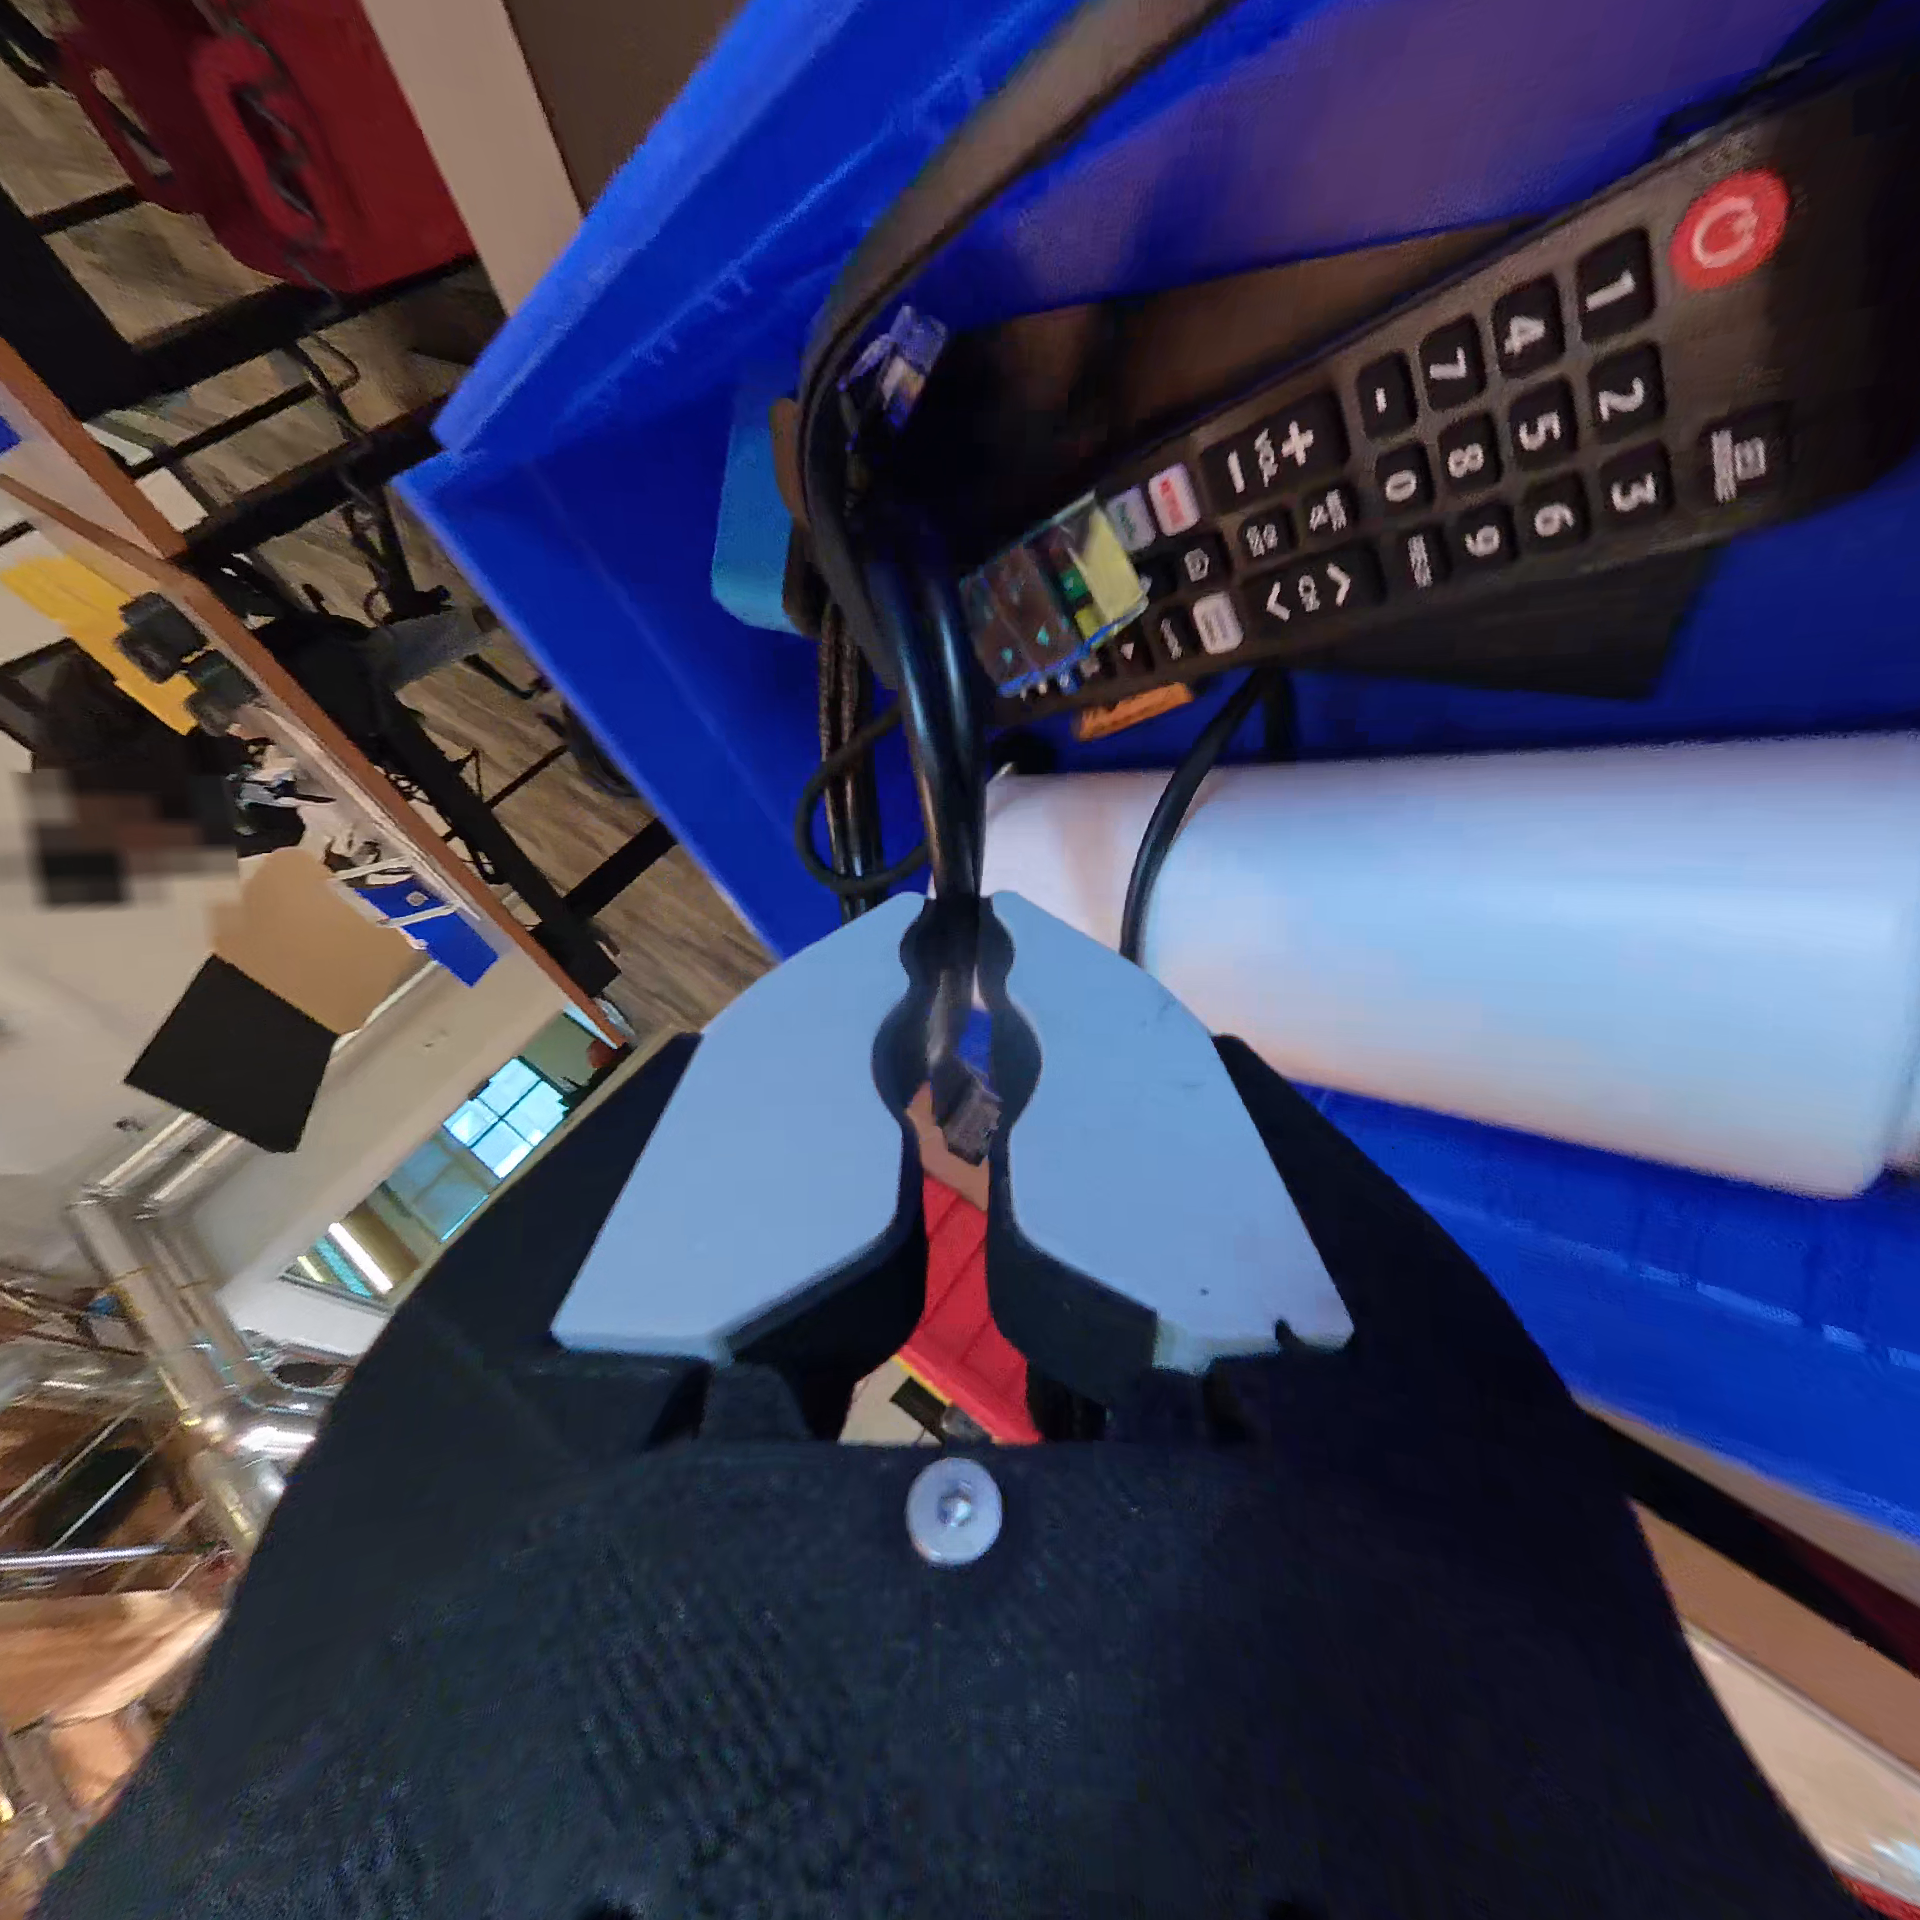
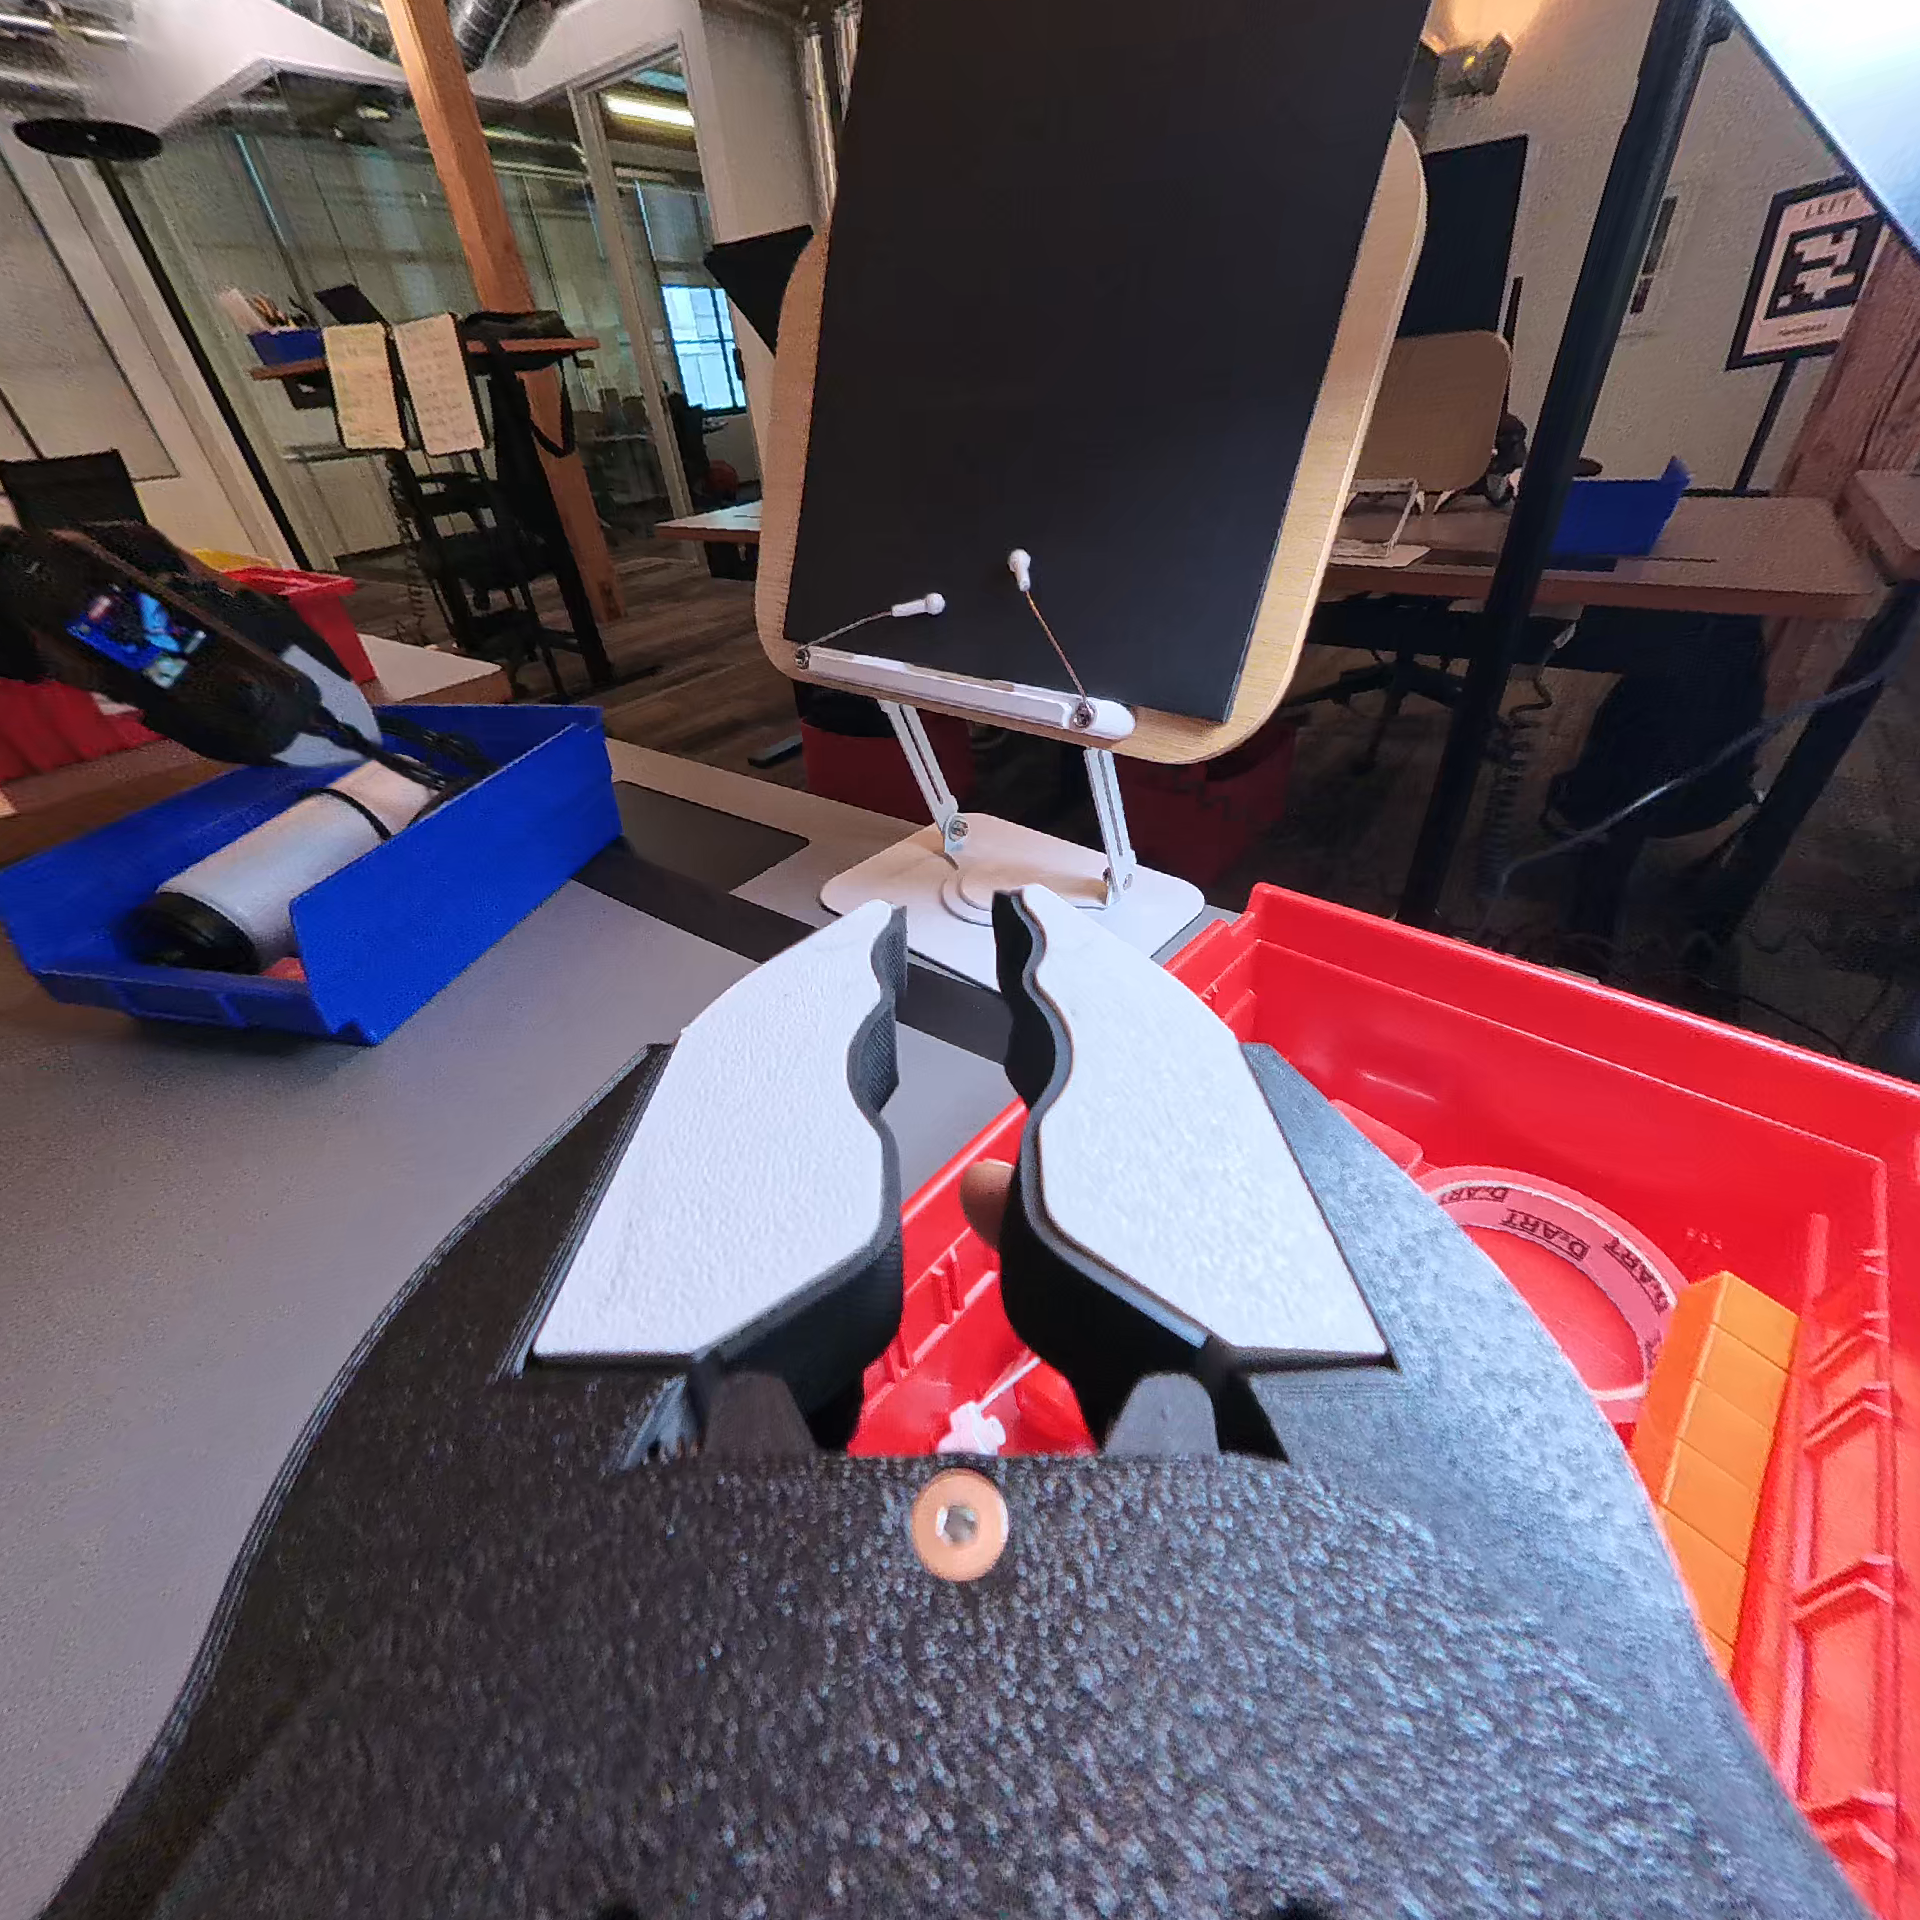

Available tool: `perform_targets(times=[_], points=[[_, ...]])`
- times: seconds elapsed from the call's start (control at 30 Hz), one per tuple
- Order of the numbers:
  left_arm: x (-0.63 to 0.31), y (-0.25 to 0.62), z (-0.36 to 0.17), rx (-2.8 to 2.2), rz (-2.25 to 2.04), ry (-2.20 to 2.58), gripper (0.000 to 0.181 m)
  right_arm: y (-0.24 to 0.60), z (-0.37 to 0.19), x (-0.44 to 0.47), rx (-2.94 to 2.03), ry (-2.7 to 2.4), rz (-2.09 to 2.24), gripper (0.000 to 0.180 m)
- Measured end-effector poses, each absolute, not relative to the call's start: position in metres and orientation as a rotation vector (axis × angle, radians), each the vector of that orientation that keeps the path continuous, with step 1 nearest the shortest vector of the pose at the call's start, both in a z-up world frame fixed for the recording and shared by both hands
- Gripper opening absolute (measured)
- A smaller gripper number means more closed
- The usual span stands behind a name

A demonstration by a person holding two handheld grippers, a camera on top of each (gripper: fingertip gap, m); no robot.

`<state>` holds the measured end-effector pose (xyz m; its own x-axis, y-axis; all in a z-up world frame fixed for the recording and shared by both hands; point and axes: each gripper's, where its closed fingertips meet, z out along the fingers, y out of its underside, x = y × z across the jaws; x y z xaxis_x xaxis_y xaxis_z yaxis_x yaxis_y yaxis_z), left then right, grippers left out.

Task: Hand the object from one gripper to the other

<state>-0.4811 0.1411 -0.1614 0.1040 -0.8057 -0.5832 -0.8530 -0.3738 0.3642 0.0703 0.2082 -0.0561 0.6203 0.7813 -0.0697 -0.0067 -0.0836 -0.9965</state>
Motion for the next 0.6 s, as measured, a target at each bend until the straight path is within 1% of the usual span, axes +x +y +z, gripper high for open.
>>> perform_targets(times=[0.3,0.43,0.6], points=[[-0.470,0.141,-0.088,-2.187,1.190,1.577,0.006,0.200,-0.049,0.064,-1.506,-0.701,0.760,0.016],[-0.461,0.133,-0.074,-2.236,1.082,1.535,0.006,0.198,-0.047,0.065,-1.505,-0.699,0.774,0.016],[-0.439,0.122,-0.064,-2.346,0.752,1.364,0.006,0.195,-0.041,0.068,-1.491,-0.691,0.784,0.016]])
